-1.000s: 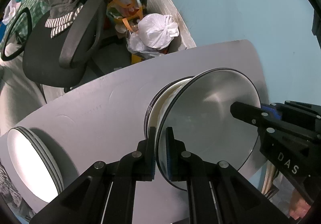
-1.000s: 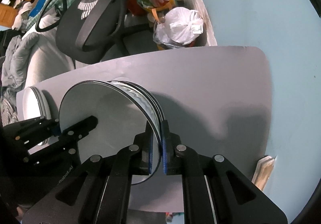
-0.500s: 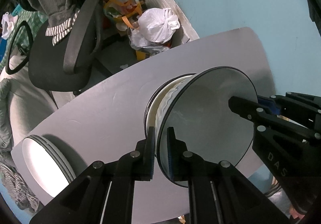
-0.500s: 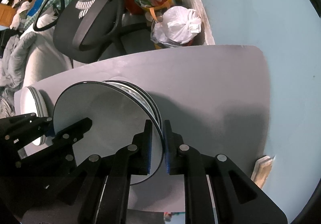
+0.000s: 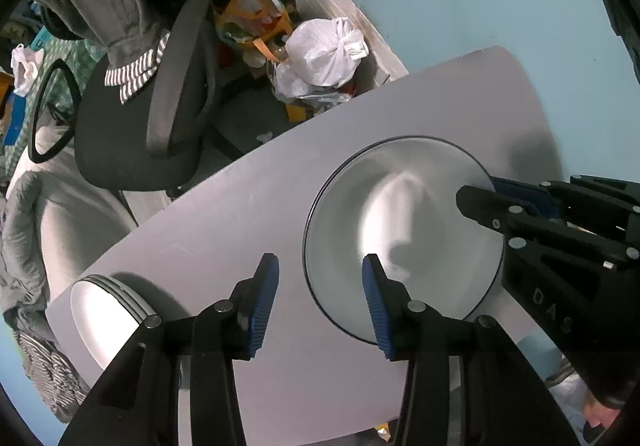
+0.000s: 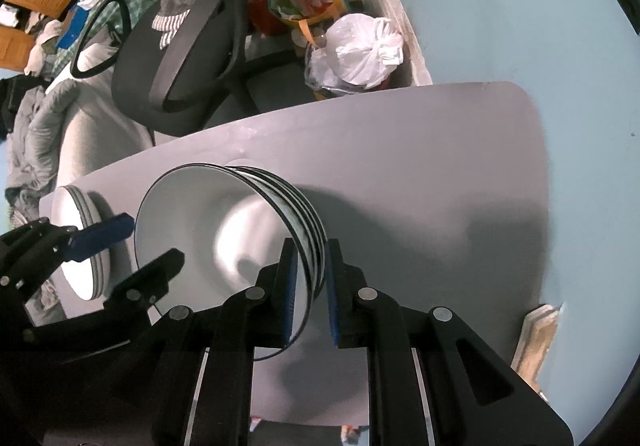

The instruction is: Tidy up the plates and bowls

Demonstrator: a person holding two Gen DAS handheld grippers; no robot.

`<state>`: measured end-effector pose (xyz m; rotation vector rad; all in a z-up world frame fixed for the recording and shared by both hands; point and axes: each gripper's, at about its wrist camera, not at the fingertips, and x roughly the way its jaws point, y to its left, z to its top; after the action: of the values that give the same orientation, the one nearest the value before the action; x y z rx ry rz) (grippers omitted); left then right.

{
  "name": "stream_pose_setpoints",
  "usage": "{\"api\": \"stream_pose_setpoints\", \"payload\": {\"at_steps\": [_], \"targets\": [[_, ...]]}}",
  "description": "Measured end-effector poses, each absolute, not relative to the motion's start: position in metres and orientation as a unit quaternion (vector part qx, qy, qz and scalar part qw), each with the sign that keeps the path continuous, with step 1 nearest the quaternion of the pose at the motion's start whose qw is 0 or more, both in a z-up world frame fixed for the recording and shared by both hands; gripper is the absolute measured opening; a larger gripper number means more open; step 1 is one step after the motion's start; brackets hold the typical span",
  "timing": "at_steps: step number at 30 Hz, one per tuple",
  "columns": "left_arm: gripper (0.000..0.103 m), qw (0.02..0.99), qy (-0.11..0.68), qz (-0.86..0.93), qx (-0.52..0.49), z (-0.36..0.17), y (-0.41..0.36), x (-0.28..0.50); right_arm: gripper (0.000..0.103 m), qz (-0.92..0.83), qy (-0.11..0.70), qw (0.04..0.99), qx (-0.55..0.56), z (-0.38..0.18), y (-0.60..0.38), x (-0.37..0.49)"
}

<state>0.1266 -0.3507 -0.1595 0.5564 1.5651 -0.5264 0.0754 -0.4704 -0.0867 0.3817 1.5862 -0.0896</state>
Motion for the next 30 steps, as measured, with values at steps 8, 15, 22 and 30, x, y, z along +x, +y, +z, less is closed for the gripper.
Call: {"api": "stream_pose_setpoints", "payload": {"at_steps": [8, 15, 22, 30], "targets": [[0.058, 0.655, 0.689, -0.224, 0.215, -0.152, -0.333, 0.125, 0.029, -0.050, 0.701, 0.694, 0.160, -0.080, -0.466, 0.074], [0.060, 0.667, 0.689, -0.217, 0.181, -0.142, -0.313, 0.124, 0.040, -0.068, 0.688, 0.707, 0.147, -0.068, -0.467, 0.069], [0.060, 0.681, 0.689, -0.211, 0.133, -0.126, -0.294, 0.123, 0.056, -0.075, 0.669, 0.728, 0.130, -0.047, -0.462, 0.061], [0.061, 0.690, 0.680, -0.224, 0.105, -0.109, -0.287, 0.116, 0.059, -0.073, 0.655, 0.743, 0.117, -0.026, -0.455, 0.054]]}}
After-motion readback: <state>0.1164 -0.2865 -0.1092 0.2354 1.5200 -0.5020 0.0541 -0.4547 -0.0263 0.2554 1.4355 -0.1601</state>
